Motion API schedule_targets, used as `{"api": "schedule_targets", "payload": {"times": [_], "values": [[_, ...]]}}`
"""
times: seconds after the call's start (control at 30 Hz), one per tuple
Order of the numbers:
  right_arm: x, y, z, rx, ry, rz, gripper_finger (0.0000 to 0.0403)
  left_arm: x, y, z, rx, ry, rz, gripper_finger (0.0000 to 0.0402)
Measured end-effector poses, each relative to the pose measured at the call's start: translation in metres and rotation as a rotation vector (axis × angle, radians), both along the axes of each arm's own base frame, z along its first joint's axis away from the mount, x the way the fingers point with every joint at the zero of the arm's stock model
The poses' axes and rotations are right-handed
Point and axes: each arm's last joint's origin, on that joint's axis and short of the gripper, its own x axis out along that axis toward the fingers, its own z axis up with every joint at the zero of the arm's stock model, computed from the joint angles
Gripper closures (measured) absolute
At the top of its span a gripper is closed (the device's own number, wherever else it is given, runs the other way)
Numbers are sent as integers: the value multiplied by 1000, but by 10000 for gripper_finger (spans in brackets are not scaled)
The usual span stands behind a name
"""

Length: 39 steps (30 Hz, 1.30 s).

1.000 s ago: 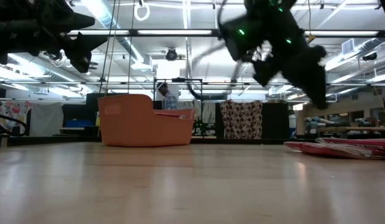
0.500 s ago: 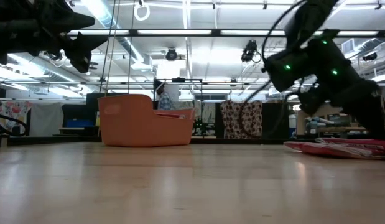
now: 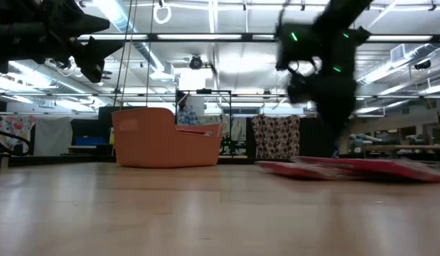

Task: Sort popcorn bags into baskets
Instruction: Put the red popcorn bag into the orange bin

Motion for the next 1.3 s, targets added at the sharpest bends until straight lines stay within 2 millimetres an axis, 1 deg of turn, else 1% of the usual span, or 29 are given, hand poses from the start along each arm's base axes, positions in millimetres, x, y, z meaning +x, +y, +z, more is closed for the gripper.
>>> {"api": "schedule_targets", "payload": {"times": [0.07,0.1,0.2,0.27,0.4,0.53,0.6,0.77,0.9,1.07,1.13,1.2,1.3], "values": [[19,0,14,-60,-159,68,273,0,0,-1,0,5,0,208],[26,0,20,-101,-203,83,273,0,0,-1,0,10,0,208],[37,4,39,-203,-262,101,273,0,0,-2,0,18,0,208],[40,9,46,-258,-273,90,273,0,0,-2,0,23,0,208],[38,22,46,-302,-266,-16,273,0,0,-2,-1,22,13,208],[32,30,35,-378,-157,-106,273,0,1,-2,-2,23,21,208],[32,34,28,-397,-126,-131,273,0,1,-2,-2,23,21,208],[37,40,4,-425,-38,-130,266,0,1,-2,-4,26,21,208],[36,36,-9,-437,45,-168,240,0,1,-3,-8,32,21,208],[30,29,-14,-434,103,-252,193,0,1,-3,-8,38,20,208],[27,27,-18,-395,118,-263,181,0,1,-4,-9,39,20,208],[24,24,-22,-357,123,-274,176,0,1,-4,-8,38,20,208],[20,21,-29,-330,121,-287,180,0,1,-4,-9,39,20,208]]}}
